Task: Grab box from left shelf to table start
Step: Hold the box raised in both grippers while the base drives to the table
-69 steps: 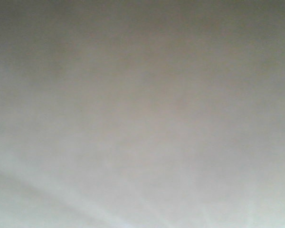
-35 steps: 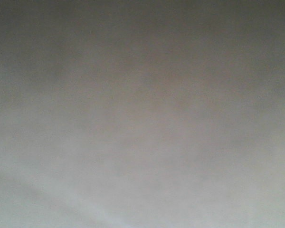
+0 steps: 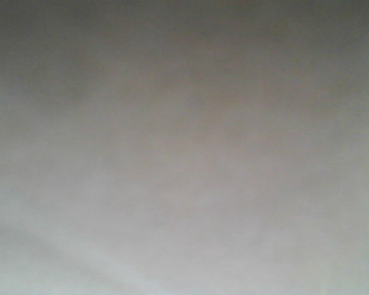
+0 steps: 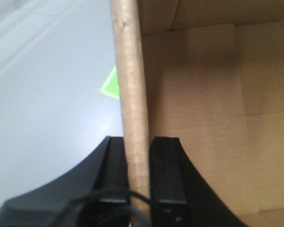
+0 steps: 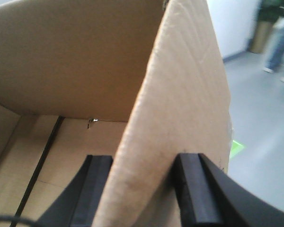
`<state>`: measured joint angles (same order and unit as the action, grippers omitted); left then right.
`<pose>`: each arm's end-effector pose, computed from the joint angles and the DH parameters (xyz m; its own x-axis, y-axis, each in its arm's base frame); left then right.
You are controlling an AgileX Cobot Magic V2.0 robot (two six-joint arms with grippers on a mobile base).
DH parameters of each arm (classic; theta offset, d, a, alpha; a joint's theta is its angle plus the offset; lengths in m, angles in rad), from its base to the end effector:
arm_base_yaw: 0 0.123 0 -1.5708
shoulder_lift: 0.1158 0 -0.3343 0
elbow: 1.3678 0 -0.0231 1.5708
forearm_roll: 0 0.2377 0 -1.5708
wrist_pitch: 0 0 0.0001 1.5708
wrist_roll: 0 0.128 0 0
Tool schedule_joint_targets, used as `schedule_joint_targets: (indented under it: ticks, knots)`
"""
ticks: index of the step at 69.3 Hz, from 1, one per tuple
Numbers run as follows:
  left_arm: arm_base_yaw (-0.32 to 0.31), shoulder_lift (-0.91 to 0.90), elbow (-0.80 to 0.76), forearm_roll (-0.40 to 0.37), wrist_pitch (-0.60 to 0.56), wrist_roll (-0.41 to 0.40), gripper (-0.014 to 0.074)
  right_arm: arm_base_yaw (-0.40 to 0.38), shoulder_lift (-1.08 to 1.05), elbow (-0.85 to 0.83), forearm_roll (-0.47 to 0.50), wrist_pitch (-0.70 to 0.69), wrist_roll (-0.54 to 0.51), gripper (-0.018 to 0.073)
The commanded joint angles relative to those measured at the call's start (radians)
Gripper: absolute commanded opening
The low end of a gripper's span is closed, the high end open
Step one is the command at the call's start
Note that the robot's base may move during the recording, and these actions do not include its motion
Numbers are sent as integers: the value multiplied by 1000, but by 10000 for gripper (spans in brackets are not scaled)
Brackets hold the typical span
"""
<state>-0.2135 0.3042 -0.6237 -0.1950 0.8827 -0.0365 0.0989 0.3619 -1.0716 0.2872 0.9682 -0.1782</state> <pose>0.0125 -0.0223 0.3175 -0.4886 -0.0565 -0.8707 0.2651 0.9411 -0.2099 -0.0271 0.0273 0.4439 -0.1463 -0.0266 -0.9889 -0.3274 0.9446 0.0231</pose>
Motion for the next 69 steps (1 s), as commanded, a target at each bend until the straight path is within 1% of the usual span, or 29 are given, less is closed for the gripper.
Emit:
schedule_joint_targets:
  ticks: [1, 69]
  knots:
    - [-1, 14, -8, 51, 56, 30, -100, 0, 4, -30, 13, -83, -22, 57]
    - [-1, 14, -8, 51, 54, 30, -100, 0, 4, -30, 13, -83, -22, 57]
